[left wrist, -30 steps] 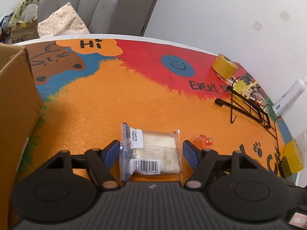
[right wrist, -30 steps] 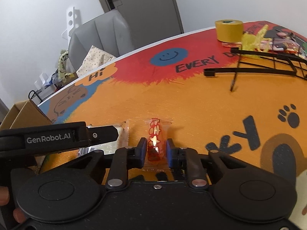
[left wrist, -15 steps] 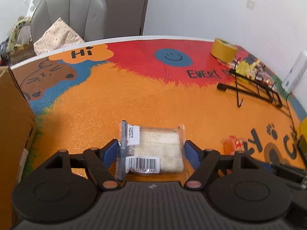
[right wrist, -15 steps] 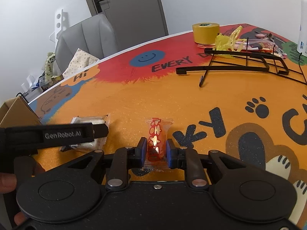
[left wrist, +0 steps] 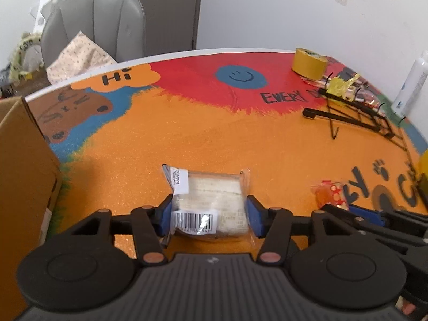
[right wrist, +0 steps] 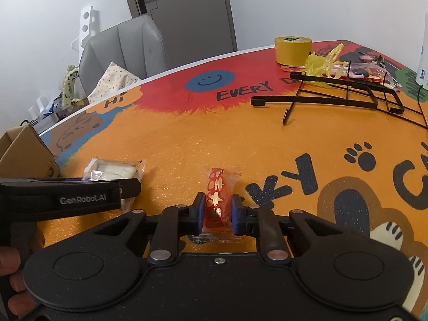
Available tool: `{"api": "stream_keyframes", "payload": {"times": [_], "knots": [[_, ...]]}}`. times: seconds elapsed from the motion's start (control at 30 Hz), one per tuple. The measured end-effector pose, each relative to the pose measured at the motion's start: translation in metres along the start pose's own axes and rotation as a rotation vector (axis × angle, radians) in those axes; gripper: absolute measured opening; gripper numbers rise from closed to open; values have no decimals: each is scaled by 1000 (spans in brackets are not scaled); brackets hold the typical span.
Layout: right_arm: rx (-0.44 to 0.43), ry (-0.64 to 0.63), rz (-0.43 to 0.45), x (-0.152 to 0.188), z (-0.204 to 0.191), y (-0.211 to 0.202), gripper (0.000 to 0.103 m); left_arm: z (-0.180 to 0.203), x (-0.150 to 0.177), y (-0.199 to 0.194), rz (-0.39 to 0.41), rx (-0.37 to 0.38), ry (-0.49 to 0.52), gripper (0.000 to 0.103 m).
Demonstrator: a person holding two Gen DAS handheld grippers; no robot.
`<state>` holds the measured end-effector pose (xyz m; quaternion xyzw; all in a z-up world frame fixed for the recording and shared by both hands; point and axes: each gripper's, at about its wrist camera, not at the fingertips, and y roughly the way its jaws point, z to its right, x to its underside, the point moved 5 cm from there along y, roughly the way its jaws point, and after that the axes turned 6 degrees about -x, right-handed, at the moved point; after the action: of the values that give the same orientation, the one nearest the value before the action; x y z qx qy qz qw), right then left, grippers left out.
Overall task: Organize snacks
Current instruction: 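Carry the bread packet and orange candy packet over the cardboard box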
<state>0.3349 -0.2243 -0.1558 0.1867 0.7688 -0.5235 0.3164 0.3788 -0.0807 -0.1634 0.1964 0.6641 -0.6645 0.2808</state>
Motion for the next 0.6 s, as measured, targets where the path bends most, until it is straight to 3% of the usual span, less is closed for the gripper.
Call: {"api": "stream_keyframes", "payload": {"times": [0.6], "knots": [[-67,-34,69,-21,-55,-25,18,-41,-12,-63,94,3,-38,53]]}}
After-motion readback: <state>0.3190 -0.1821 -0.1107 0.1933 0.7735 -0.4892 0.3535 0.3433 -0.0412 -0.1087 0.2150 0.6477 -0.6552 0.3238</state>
